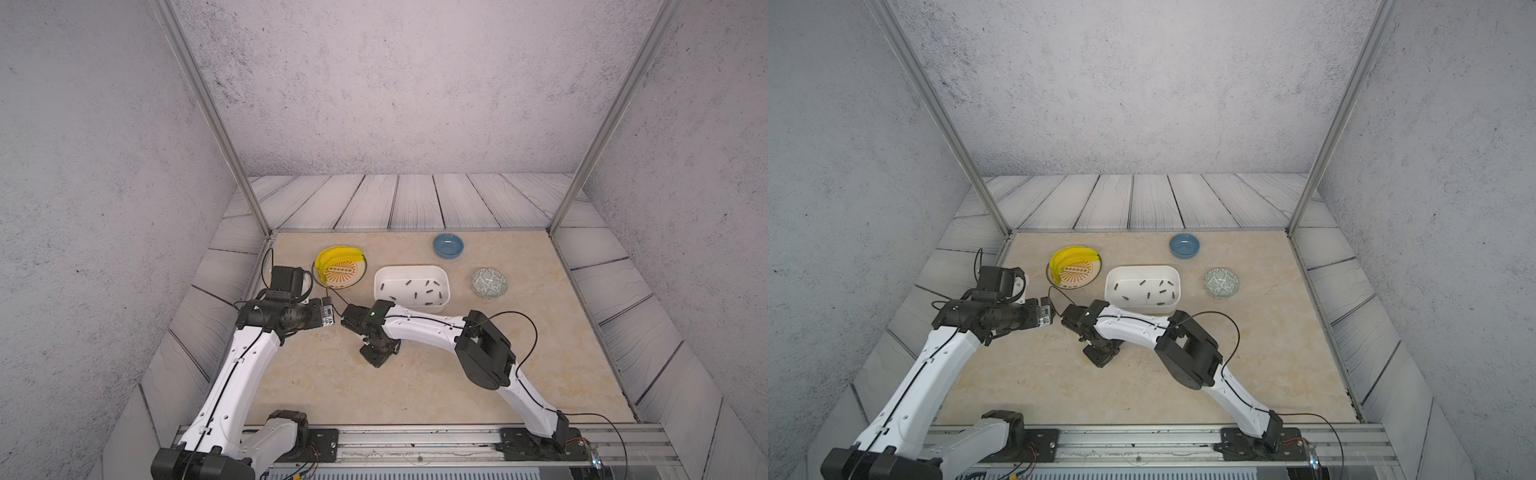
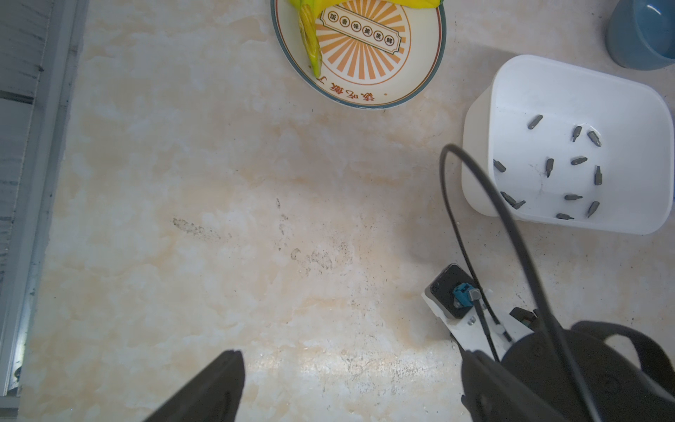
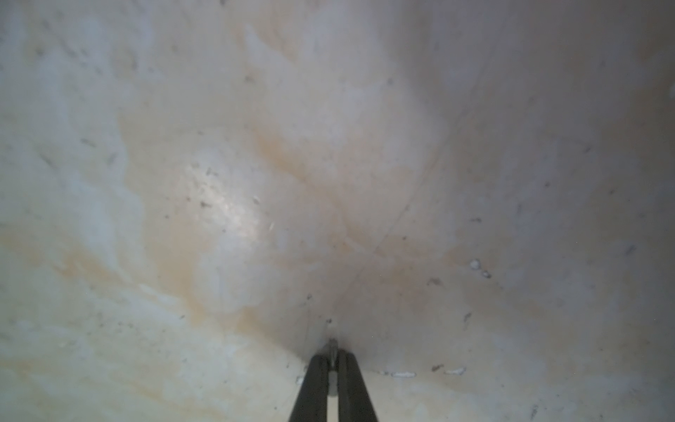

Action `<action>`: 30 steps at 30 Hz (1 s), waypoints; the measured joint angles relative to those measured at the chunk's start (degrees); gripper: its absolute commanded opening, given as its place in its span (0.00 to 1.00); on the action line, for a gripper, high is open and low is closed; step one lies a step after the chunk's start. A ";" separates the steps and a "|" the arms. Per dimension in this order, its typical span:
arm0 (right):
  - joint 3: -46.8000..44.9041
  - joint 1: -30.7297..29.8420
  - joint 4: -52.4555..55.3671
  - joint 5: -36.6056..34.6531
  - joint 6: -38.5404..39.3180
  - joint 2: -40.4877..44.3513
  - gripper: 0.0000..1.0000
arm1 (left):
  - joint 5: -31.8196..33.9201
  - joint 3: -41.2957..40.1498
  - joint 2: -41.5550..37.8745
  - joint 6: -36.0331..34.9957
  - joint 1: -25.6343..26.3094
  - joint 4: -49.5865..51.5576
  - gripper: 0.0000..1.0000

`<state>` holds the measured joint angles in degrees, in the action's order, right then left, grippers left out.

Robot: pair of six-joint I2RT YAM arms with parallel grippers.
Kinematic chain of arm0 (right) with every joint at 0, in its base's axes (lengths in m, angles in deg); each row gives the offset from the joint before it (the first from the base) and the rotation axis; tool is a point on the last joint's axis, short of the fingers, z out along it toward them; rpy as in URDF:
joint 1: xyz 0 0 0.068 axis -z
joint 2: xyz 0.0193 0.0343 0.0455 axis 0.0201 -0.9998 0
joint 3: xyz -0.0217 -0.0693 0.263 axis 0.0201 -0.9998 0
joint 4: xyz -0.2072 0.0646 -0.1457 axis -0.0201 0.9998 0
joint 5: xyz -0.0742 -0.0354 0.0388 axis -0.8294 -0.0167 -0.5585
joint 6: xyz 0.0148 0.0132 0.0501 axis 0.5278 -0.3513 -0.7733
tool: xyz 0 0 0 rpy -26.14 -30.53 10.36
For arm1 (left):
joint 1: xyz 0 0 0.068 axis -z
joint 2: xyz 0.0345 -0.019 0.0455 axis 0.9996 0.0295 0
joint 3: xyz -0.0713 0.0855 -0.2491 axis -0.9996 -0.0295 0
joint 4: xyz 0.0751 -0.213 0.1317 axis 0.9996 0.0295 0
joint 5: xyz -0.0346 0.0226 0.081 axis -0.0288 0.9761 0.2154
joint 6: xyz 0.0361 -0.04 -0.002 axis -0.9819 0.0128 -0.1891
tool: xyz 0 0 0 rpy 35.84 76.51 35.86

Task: Put the bit on the desktop into the storage box
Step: Pick up the screwdriver bit from the center of the board, then place the screwdriver bit in the storage box.

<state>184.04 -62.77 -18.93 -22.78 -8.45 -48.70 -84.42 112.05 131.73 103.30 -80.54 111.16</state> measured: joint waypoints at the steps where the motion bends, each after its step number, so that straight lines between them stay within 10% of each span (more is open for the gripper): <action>1: 0.00 0.00 -0.02 -0.02 0.00 0.00 0.00 | -0.07 -0.07 0.00 0.00 0.00 -0.13 0.99; 30: 17.64 21.79 10.58 -5.66 5.29 8.81 0.00 | -3.37 -1.90 0.92 -0.42 -0.04 -1.09 1.00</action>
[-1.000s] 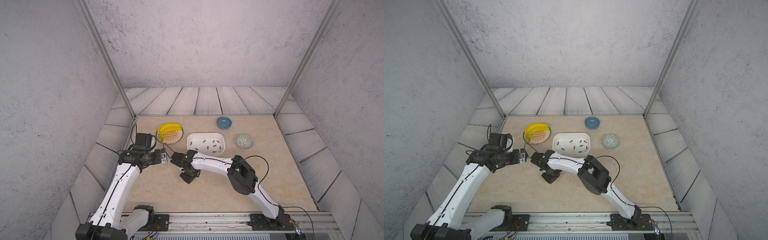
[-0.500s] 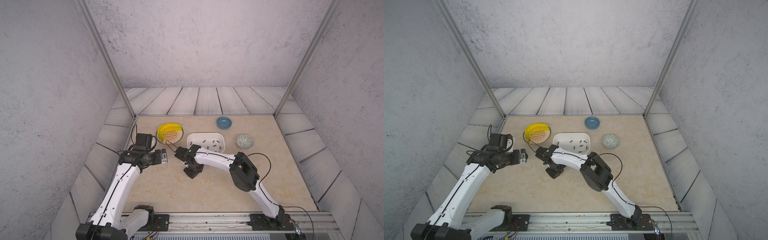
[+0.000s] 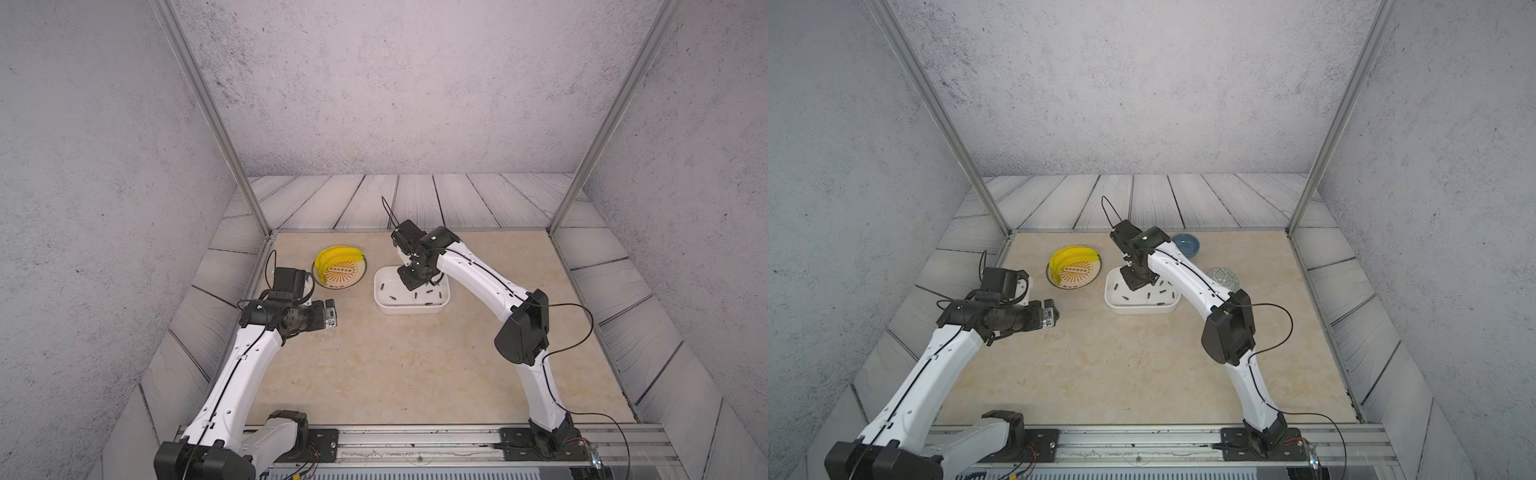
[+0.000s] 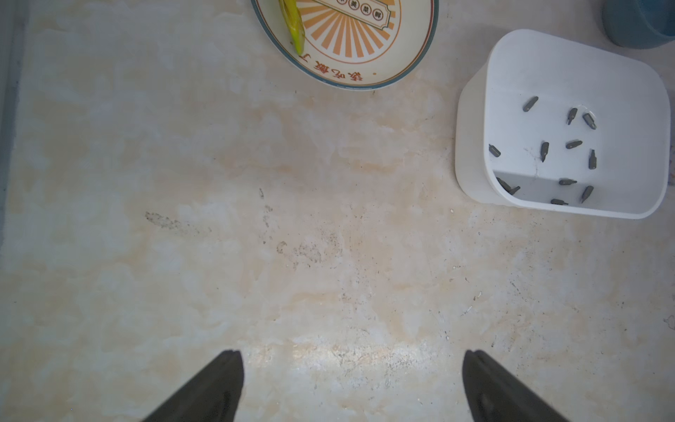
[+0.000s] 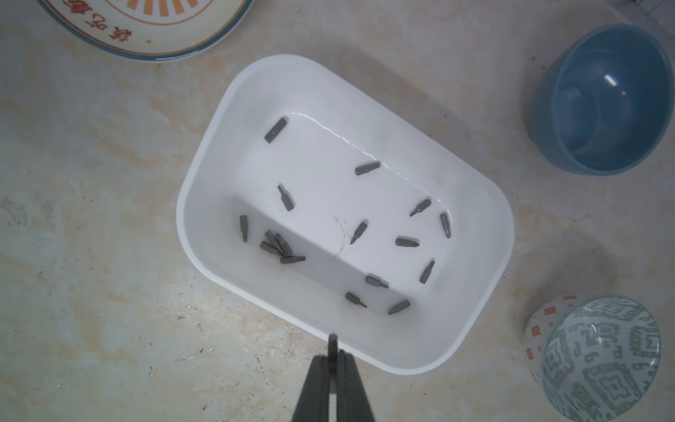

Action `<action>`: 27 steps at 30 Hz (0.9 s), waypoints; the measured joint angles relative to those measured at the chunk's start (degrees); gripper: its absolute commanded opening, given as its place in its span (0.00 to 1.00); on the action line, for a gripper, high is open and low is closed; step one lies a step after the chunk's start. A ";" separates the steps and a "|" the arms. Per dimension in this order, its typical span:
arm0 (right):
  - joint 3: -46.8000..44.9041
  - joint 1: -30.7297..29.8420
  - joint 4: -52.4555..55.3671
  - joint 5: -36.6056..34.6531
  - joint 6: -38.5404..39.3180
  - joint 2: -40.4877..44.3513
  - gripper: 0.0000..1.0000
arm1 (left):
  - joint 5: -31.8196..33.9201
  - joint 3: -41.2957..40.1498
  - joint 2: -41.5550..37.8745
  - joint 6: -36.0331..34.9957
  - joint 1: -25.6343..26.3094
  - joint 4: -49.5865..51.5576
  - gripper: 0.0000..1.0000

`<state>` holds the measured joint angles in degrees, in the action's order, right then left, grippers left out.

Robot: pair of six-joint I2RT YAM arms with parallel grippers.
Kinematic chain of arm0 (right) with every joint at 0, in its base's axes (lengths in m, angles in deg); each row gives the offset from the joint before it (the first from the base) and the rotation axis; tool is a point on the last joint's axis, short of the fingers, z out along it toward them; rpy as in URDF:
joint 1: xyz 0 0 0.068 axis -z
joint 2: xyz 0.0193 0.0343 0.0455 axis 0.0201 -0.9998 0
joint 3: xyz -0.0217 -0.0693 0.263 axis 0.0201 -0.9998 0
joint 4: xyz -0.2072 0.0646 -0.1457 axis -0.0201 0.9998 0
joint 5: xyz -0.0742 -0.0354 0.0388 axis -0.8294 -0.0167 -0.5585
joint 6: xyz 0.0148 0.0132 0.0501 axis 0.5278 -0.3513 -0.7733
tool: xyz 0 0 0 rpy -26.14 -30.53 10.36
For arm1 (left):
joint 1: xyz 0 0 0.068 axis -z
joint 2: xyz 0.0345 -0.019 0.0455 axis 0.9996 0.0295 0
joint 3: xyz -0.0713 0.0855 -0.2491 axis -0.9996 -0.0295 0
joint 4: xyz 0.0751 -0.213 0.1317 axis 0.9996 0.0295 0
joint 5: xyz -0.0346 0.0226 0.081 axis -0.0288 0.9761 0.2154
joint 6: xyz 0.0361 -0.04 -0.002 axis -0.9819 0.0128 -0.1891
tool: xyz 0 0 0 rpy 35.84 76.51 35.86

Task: Put the bit on the desktop into the storage box
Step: Place the screwdriver bit in the storage box, then reset both arms

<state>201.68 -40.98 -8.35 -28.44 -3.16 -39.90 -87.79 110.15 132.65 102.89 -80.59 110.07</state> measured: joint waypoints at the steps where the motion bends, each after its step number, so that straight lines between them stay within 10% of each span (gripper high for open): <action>1: -0.72 0.55 -0.26 -0.04 -0.02 0.13 0.00 | -0.61 -0.35 0.04 0.02 0.00 -0.26 0.99; 5: -7.32 2.08 -2.71 -0.37 -0.09 0.28 0.00 | -2.58 -2.08 0.07 0.42 0.00 -1.60 0.98; 11: -12.74 2.47 -4.87 -0.52 0.04 0.04 0.41 | -5.07 -4.79 0.44 1.92 0.35 -4.70 0.98; 18: -12.85 2.45 -6.34 -1.55 -0.48 0.46 0.63 | -5.35 -5.42 3.45 3.34 0.55 -9.55 0.98; 23: -19.37 3.41 -8.31 -4.22 -0.26 10.12 1.00 | 3.74 -10.82 2.16 3.02 0.70 -20.13 0.98; 27: -27.36 7.41 -12.31 -6.23 -0.79 24.65 1.00 | 14.93 -16.37 -1.20 -0.15 0.68 -29.94 0.98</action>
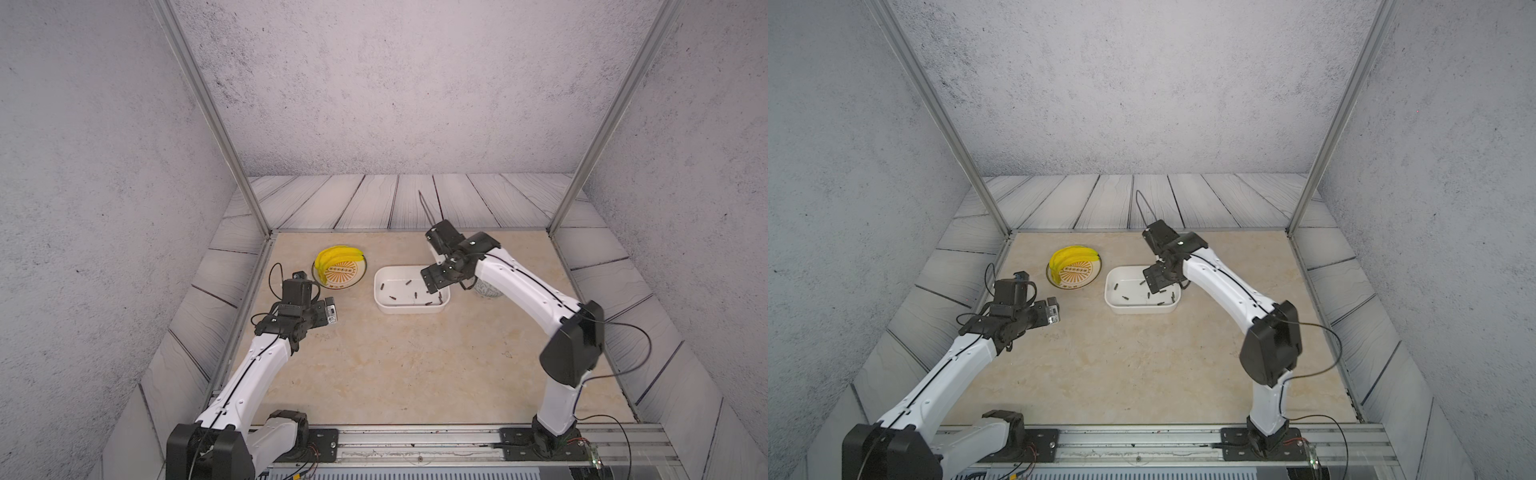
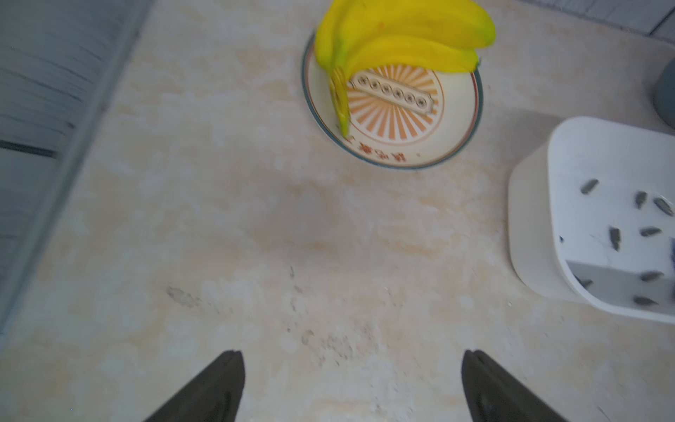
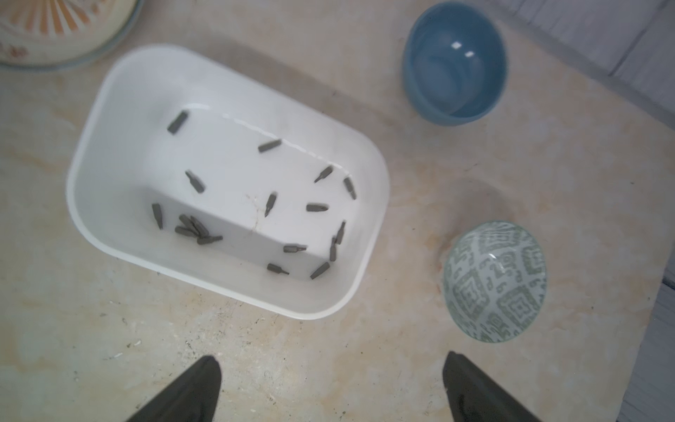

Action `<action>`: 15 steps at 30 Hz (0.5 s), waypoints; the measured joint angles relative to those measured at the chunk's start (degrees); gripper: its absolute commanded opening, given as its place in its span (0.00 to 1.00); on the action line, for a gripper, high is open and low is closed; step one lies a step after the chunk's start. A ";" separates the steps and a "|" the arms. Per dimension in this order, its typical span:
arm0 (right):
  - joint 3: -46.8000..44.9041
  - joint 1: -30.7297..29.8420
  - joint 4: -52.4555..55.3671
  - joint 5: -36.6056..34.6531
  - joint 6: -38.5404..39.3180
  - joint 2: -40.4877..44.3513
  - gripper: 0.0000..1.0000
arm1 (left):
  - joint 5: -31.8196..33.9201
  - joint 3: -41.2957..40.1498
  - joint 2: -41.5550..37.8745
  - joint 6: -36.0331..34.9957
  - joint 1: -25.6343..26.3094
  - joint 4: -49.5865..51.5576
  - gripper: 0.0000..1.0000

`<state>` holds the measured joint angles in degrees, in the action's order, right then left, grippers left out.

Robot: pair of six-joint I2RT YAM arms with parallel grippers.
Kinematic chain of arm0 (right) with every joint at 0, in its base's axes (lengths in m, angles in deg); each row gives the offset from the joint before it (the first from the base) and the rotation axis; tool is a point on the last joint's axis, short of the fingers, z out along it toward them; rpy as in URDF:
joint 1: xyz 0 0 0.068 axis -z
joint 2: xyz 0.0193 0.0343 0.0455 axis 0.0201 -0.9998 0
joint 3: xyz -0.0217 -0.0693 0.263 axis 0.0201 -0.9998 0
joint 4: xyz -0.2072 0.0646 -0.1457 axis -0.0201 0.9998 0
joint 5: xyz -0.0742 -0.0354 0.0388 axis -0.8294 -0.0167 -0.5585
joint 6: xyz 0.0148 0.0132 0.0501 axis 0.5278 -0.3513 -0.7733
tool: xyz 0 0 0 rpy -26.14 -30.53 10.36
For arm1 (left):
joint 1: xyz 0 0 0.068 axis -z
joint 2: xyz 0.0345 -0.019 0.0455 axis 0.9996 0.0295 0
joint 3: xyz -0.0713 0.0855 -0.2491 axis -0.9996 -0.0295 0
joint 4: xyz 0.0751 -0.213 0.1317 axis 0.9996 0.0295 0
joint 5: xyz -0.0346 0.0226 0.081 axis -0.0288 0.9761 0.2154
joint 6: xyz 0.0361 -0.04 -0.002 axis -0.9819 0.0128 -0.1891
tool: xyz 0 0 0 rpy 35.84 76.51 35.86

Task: Put the bit on the desktop into the storage box
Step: Reset both arms

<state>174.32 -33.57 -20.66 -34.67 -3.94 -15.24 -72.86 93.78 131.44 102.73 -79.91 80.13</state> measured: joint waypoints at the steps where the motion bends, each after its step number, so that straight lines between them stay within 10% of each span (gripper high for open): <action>1: -2.84 2.05 -1.84 -0.74 -0.09 4.37 1.00 | 2.64 -1.86 -0.87 -1.64 -0.04 -3.89 0.98; 8: -31.56 16.00 -19.08 -12.46 -1.53 25.57 1.00 | 9.16 -17.22 4.02 -13.35 -0.96 -35.74 0.98; 15: -62.03 17.86 -43.34 -21.81 1.25 32.33 1.00 | 6.67 -13.57 22.08 -18.25 -3.04 -47.19 0.98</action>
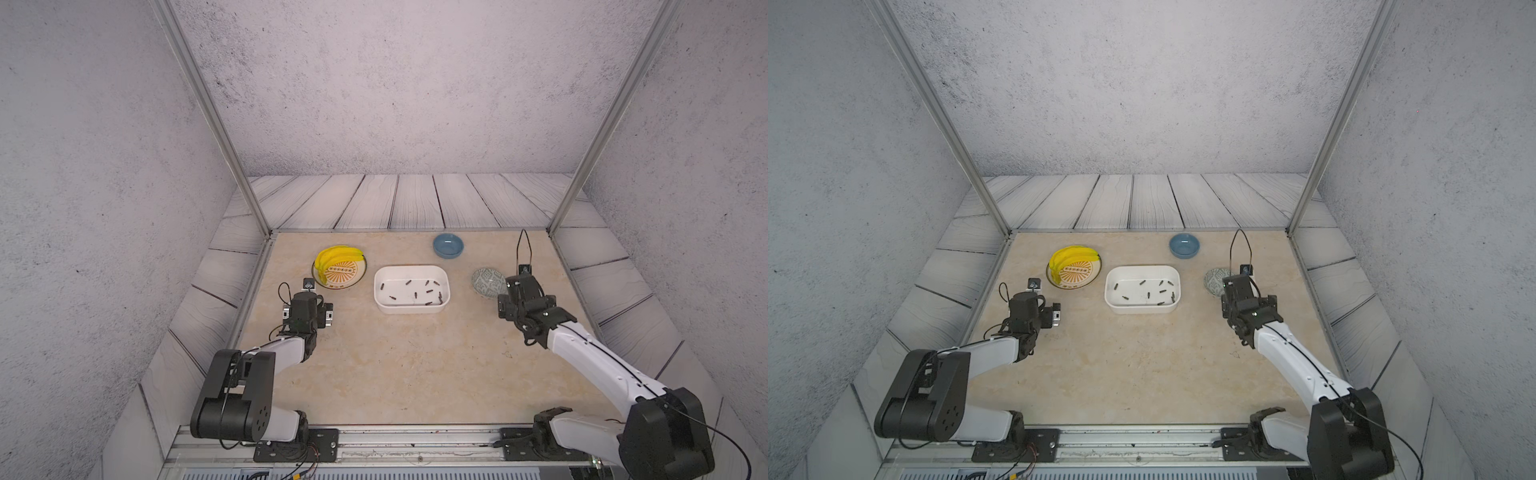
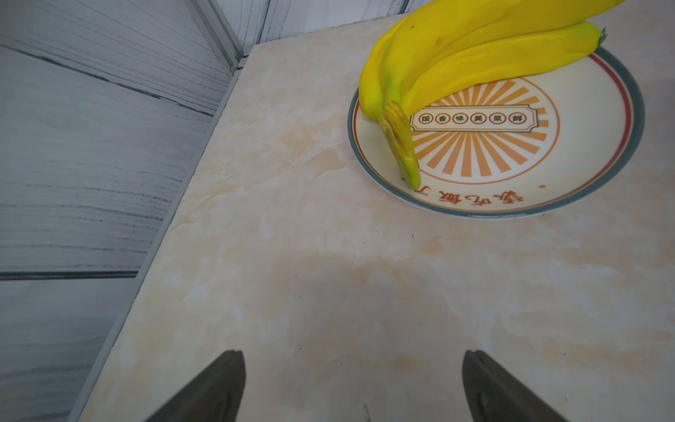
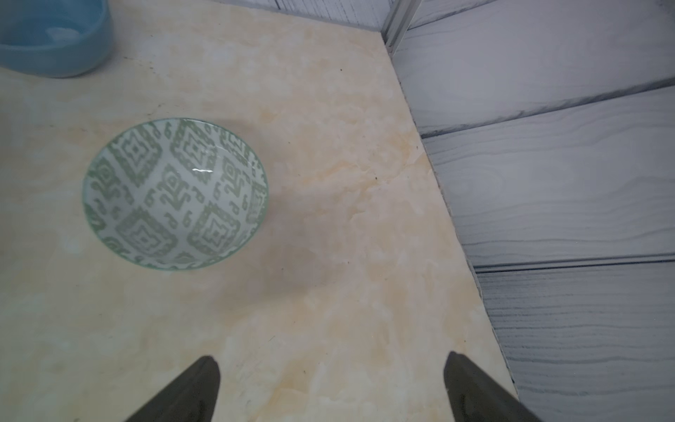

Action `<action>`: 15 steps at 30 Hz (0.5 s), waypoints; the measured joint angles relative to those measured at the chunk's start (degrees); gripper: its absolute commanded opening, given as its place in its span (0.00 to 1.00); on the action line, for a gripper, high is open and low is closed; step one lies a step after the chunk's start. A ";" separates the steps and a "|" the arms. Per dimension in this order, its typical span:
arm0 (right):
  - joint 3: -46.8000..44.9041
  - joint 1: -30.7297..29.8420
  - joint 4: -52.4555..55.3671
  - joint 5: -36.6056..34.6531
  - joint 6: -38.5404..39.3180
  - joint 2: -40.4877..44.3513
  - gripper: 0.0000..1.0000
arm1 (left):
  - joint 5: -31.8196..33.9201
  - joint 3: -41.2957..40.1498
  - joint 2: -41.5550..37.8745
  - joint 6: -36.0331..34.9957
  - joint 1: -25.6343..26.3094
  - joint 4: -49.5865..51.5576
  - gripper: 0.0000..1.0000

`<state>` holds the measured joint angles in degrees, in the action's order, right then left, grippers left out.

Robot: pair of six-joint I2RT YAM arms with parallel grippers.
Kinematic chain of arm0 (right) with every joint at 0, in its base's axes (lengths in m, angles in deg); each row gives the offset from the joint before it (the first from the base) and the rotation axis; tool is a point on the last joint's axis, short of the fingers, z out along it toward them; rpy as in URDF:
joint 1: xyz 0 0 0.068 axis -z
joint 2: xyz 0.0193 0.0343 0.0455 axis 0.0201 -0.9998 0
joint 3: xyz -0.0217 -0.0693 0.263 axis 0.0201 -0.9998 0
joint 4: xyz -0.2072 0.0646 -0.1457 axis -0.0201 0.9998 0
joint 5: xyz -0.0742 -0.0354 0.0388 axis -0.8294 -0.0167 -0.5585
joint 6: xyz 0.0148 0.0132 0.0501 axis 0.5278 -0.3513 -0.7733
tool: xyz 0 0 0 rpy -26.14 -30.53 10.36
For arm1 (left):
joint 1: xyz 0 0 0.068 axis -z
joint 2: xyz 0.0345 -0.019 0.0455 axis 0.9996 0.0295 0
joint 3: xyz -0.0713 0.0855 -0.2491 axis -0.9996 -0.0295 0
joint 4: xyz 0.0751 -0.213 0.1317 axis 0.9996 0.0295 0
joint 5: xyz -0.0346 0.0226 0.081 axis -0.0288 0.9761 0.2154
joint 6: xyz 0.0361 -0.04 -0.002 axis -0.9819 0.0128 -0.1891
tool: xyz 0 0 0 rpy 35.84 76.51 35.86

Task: Put the bit on the desktop into the storage box
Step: Reset both arms

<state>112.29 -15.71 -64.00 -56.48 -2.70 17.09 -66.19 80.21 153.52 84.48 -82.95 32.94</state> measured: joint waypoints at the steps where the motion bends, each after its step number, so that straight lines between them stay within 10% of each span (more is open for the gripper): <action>1: -3.45 0.13 -4.96 -1.53 1.05 -0.35 1.00 | -0.55 0.24 0.63 -0.02 -0.35 -2.29 0.98; 15: -13.38 2.71 -54.47 -8.15 9.38 -20.81 1.00 | -2.86 -3.69 4.66 1.11 -2.36 -18.25 0.98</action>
<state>98.91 -13.00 -118.47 -64.63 6.68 -3.72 -69.06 76.51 158.18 85.60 -85.31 14.69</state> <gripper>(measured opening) 0.999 0.984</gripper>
